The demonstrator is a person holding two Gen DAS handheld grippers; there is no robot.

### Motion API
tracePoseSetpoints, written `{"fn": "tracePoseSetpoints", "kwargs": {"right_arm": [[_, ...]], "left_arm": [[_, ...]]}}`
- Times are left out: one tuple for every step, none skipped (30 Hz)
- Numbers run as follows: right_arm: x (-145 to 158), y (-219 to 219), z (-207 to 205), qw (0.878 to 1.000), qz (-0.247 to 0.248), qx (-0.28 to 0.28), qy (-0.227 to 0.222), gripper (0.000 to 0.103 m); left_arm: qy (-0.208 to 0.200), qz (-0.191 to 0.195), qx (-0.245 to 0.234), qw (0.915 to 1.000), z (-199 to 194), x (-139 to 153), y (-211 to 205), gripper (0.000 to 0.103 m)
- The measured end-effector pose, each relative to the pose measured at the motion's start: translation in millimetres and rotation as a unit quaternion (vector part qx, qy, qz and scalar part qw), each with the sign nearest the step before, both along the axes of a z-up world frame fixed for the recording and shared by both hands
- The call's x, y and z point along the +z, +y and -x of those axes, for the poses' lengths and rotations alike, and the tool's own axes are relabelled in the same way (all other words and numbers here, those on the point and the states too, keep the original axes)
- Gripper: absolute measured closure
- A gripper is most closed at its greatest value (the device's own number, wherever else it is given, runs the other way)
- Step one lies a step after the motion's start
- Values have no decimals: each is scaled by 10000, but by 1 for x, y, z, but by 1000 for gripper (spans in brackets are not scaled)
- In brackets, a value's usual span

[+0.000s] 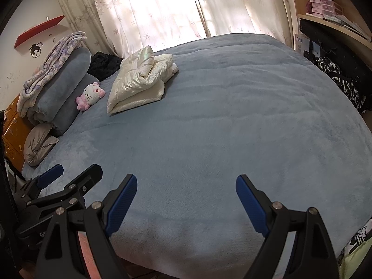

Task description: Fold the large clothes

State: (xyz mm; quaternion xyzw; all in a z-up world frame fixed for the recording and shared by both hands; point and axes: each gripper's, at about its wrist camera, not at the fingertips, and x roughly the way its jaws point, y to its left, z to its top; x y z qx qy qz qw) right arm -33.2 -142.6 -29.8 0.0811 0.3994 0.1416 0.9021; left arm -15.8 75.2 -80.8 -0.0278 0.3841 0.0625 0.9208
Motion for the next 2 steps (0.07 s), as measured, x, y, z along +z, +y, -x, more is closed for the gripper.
{"fn": "tracePoseSetpoints", "kwargs": {"right_arm": [[0, 0, -1, 10000, 3, 5, 11, 15], [-1, 2, -1, 10000, 10, 8, 17, 15]], "left_arm": [[25, 3, 5, 10000, -1, -1, 2, 1], [48, 8, 5, 10000, -2, -2, 4, 1]]}}
